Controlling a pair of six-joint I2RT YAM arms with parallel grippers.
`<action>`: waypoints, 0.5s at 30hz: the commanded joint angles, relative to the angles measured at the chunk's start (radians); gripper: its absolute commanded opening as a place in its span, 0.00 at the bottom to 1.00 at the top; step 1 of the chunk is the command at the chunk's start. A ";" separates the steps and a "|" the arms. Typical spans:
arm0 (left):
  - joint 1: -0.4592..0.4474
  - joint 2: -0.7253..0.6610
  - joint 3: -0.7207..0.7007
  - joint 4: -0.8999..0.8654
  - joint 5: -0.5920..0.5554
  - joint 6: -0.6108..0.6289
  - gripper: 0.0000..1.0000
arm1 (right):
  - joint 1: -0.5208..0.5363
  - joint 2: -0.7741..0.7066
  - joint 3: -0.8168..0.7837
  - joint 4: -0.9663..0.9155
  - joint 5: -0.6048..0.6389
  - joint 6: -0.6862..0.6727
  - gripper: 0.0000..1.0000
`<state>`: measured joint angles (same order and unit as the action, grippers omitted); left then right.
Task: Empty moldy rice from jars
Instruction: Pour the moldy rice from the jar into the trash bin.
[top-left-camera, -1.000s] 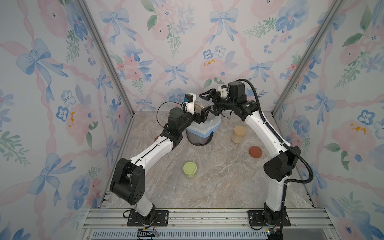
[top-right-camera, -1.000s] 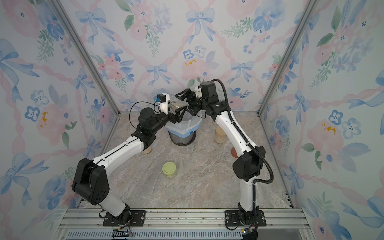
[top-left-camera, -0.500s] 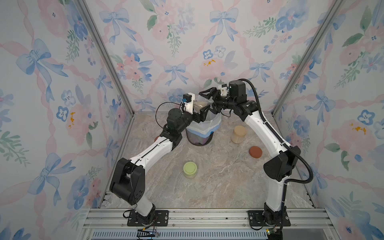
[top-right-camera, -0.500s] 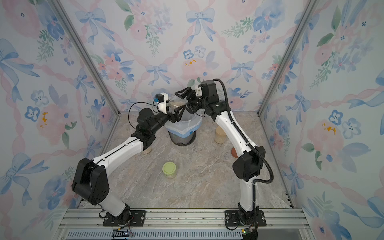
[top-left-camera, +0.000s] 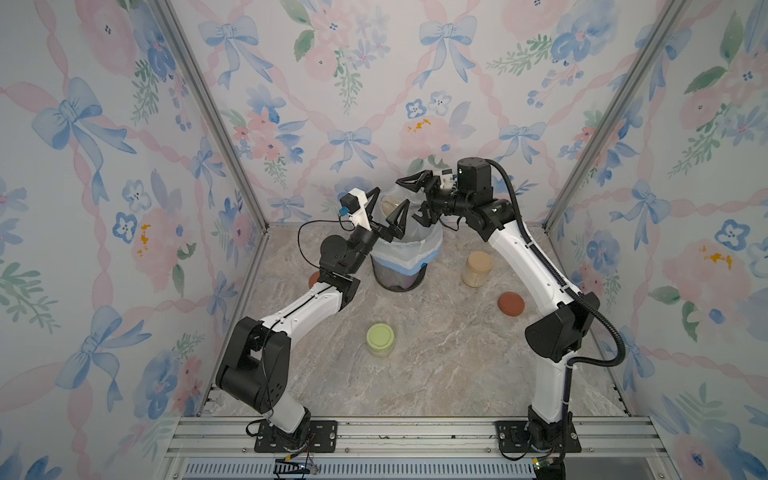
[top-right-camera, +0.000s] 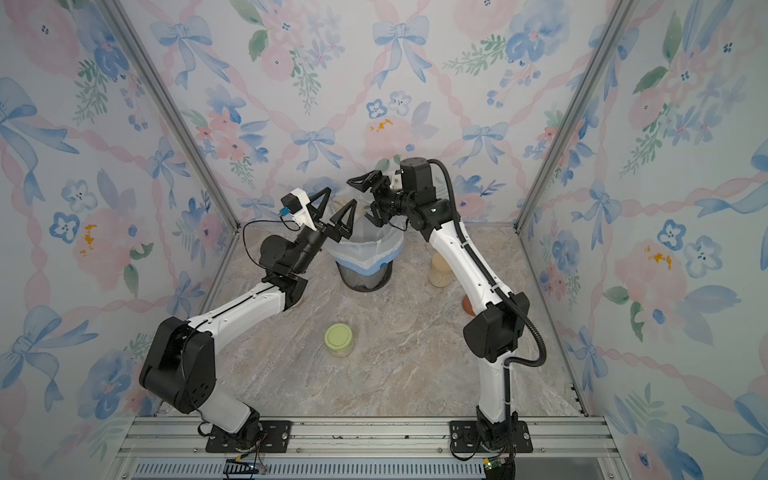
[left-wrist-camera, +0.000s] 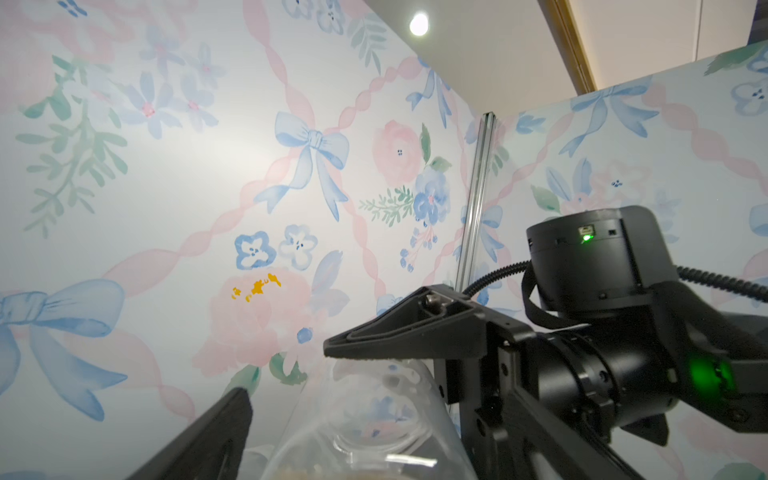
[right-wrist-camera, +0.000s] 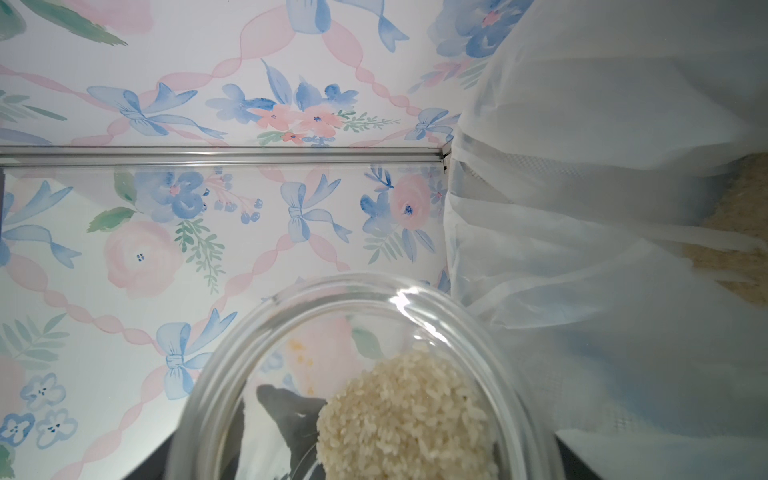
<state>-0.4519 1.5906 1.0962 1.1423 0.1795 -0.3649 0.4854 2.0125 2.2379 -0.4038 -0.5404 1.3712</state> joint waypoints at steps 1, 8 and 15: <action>-0.003 0.034 -0.001 0.117 0.011 -0.044 0.98 | 0.014 -0.018 0.033 0.139 -0.041 0.075 0.00; -0.020 0.044 -0.027 0.116 0.005 -0.034 0.98 | 0.024 -0.009 0.048 0.138 -0.043 0.069 0.00; -0.033 0.070 -0.005 0.086 -0.009 -0.010 0.98 | 0.042 0.006 0.059 0.159 -0.055 0.082 0.00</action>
<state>-0.4641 1.6268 1.0805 1.2350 0.1463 -0.3790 0.4999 2.0159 2.2387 -0.3622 -0.5541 1.4269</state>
